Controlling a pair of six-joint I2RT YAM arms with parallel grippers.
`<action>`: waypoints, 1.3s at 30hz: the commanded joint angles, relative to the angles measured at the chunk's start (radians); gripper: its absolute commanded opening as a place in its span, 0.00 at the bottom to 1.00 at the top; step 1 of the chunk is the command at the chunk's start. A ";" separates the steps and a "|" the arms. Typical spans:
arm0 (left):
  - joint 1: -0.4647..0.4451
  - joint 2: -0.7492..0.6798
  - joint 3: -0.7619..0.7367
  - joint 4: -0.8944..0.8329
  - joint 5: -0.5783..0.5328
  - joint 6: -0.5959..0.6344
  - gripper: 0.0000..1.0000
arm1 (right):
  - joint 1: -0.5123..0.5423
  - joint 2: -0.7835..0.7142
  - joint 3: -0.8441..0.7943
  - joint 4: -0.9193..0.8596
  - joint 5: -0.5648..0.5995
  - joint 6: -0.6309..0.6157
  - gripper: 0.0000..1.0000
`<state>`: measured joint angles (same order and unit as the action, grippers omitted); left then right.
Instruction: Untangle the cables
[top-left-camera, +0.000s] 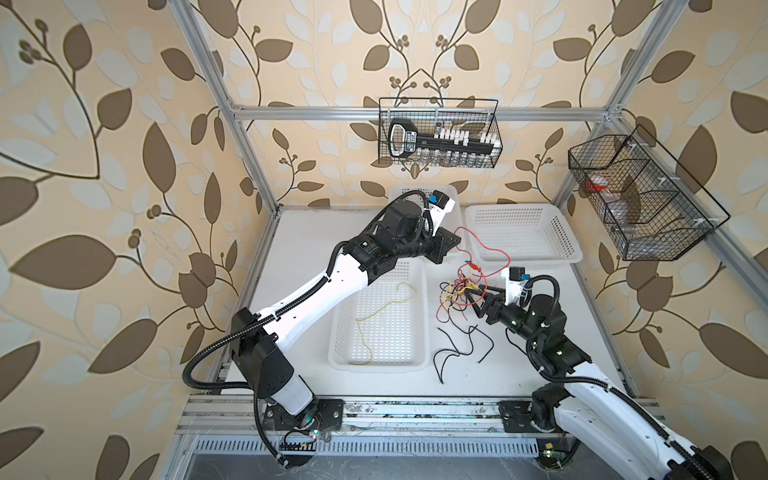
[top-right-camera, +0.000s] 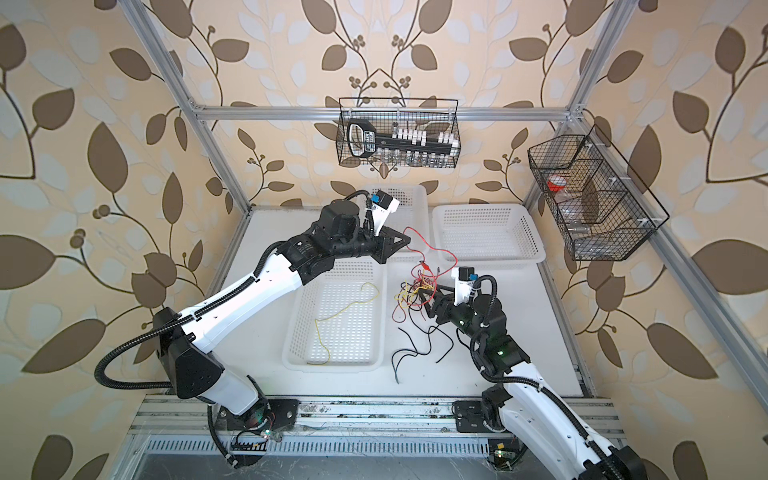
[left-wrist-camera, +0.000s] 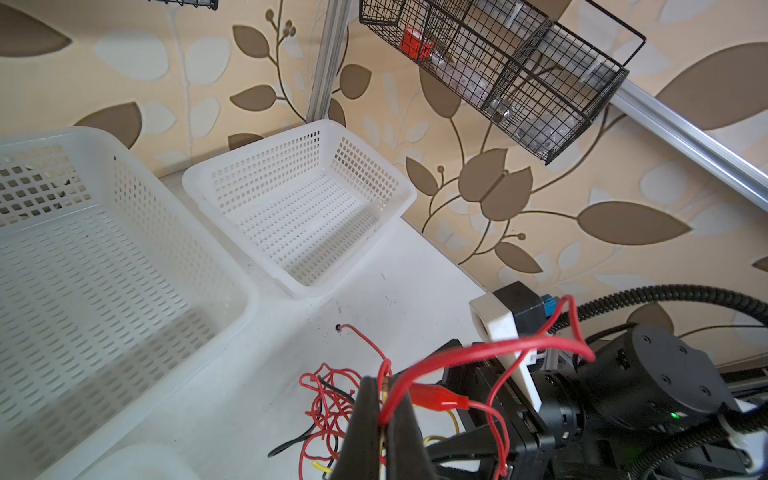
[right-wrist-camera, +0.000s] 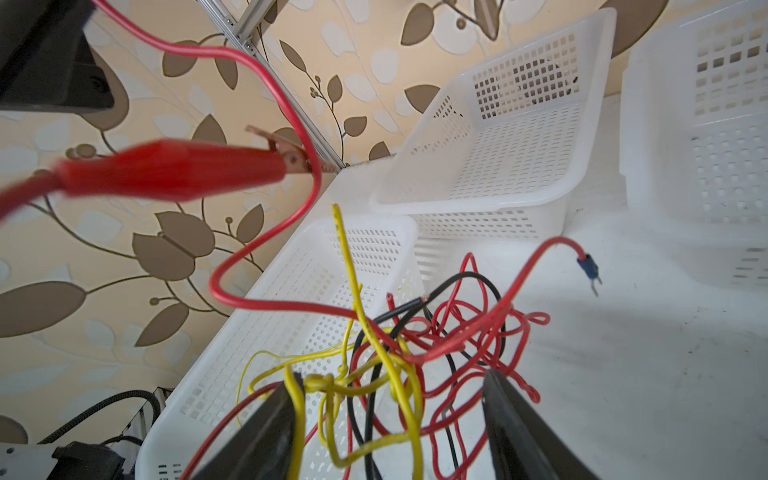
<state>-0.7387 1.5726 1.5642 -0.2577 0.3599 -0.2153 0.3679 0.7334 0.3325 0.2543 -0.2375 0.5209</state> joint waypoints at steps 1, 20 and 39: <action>0.002 -0.015 -0.001 0.069 0.039 -0.018 0.00 | 0.009 0.024 0.046 -0.022 0.120 -0.002 0.63; 0.036 -0.079 -0.081 0.002 -0.171 -0.013 0.00 | -0.025 -0.055 0.050 -0.261 0.355 -0.060 0.00; 0.074 -0.179 -0.110 -0.099 -0.403 0.016 0.00 | -0.116 0.002 0.077 -0.510 0.642 0.001 0.00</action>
<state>-0.6979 1.4883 1.4487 -0.3748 0.0448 -0.2161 0.2649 0.7227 0.3870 -0.1844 0.3225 0.5087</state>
